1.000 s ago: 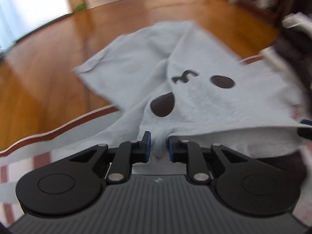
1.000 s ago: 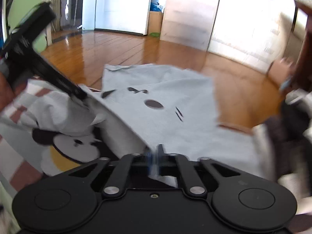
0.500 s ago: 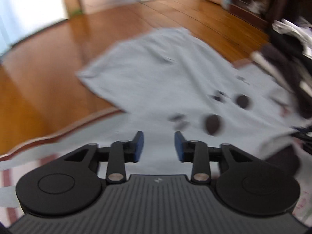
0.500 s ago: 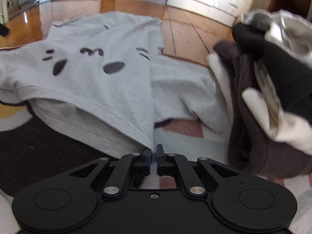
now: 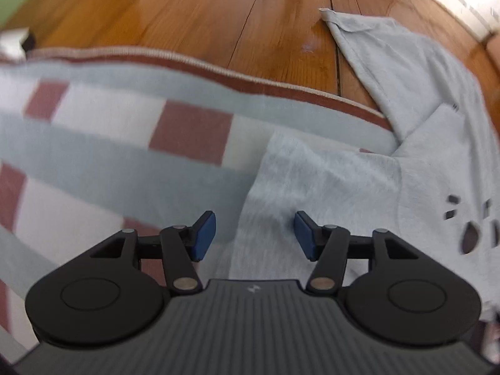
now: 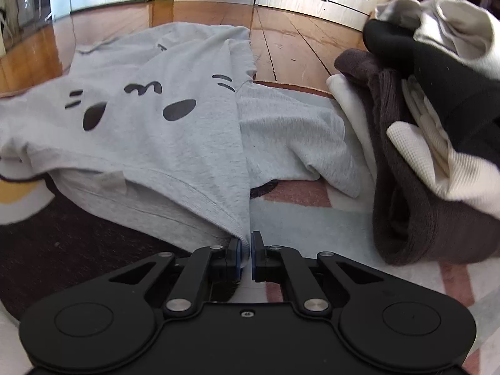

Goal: Fold clothes

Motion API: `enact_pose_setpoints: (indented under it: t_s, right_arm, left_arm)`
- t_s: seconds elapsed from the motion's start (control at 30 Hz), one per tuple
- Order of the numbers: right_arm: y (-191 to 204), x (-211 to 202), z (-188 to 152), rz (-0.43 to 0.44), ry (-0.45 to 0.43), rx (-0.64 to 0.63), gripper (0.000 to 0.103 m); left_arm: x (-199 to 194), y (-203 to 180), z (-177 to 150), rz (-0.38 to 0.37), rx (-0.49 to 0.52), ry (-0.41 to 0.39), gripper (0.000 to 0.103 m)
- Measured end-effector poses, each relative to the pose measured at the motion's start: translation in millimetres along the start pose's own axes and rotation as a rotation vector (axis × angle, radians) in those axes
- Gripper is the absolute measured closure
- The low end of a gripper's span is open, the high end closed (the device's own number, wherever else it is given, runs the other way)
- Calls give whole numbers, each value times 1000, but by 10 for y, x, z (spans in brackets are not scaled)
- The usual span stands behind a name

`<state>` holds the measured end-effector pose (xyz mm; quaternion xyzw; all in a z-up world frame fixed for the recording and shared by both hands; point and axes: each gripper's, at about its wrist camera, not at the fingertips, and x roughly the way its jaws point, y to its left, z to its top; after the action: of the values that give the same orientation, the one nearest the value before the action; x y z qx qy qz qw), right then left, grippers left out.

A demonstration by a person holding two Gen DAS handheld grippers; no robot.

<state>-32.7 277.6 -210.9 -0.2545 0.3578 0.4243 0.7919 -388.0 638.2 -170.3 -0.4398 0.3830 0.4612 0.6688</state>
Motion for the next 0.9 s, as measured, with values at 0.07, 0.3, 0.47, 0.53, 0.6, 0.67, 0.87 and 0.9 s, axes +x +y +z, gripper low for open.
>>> enact_pose_setpoints:
  t_s: [0.07, 0.3, 0.47, 0.53, 0.6, 0.67, 0.87, 0.9]
  right_arm:
    - [13, 6, 1, -2, -3, -6, 98]
    - [53, -12, 41, 6, -18, -14, 98]
    - [43, -72, 54, 44, -44, -3, 98]
    - [24, -70, 67, 54, -40, 20, 98]
    - [-1, -50, 89, 65, -32, 49, 98]
    - [-16, 33, 128, 70, -9, 79, 98]
    - [253, 14, 201, 28, -79, -64, 96]
    - [296, 12, 211, 24, -86, -89, 96]
  left_arm:
    - [42, 41, -37, -68, -45, 25, 39]
    - [258, -258, -120, -48, 36, 78, 16]
    - [267, -399, -166, 15, 126, 80, 13]
    - [210, -413, -190, 12, 143, 52, 13]
    - [148, -398, -199, -7, 142, 10, 18]
    - [198, -327, -125, 11, 97, -24, 21]
    - [308, -505, -215, 63, 186, 38, 17]
    - [329, -565, -234, 60, 213, 51, 15]
